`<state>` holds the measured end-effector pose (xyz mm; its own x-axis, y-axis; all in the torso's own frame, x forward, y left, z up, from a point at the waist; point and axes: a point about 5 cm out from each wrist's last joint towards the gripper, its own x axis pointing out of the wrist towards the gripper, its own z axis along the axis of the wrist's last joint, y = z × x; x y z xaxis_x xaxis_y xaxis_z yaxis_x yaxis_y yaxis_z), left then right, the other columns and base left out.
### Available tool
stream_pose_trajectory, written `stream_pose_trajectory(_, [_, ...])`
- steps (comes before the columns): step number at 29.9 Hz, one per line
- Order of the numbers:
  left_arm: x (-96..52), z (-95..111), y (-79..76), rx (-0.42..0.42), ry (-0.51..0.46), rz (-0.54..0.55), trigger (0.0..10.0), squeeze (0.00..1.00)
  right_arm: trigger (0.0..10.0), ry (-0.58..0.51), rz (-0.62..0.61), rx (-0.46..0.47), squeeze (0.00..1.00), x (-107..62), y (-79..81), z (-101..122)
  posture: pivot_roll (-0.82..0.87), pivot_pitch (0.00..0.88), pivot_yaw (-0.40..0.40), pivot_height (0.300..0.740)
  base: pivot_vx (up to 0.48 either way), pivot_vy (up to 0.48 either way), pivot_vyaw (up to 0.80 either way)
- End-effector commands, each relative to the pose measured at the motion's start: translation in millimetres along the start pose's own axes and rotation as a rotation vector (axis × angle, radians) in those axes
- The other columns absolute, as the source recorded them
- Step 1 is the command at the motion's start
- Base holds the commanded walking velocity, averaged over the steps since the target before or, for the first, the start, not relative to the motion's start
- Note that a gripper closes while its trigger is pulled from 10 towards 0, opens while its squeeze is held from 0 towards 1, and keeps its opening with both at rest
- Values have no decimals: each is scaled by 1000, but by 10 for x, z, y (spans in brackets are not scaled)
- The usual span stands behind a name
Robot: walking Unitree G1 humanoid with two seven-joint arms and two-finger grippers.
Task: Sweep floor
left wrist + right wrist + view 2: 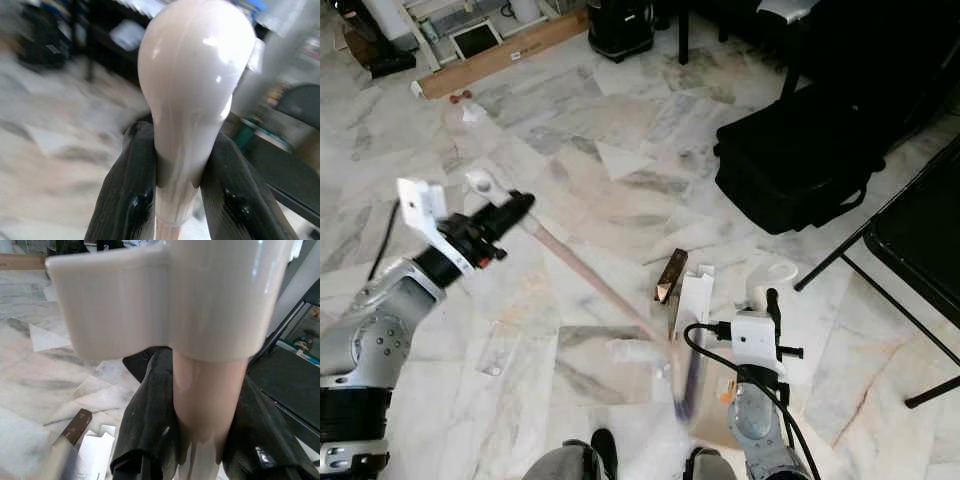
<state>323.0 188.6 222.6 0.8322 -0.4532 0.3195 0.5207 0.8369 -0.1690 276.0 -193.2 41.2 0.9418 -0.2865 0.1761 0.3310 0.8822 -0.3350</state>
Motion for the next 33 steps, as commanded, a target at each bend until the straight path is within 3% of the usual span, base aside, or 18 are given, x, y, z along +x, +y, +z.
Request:
stream_pose_trajectory(1, [-62, 127, 144, 94, -41, 85, 10000, 0, 10000, 32, 22, 5, 0, -60, 59, -45, 120, 252, 134, 740, 0, 0, 0])
stream_pose_trajectory(5, [-79, 93, 248, 284, 11, 148, 10000, 0, 10000, 32, 22, 5, 0, -57, 59, -45, 116, 251, 135, 740, 0, 0, 0])
stream_pose_trajectory(10, [-114, -81, 216, 385, 110, 102, 10000, 0, 10000, 35, 20, 2, 0, -61, 46, -54, 116, 251, 135, 740, 0, 0, 0])
stream_pose_trajectory(16, [-172, -321, 145, 432, 213, 8, 10000, 0, 10000, 35, 20, 1, 0, -58, 45, -54, 111, 250, 136, 740, 0, 0, 0])
stream_pose_trajectory(25, [-162, -565, -57, 235, 254, -108, 10000, 0, 10000, 32, 19, 0, 0, -56, 30, -54, 106, 253, 134, 740, 0, 0, 0])
stream_pose_trajectory(33, [-113, -573, -172, 101, 240, -176, 10000, 0, 10000, 34, 24, -1, 0, -60, 23, -61, 103, 258, 133, 740, 0, 0, 0])
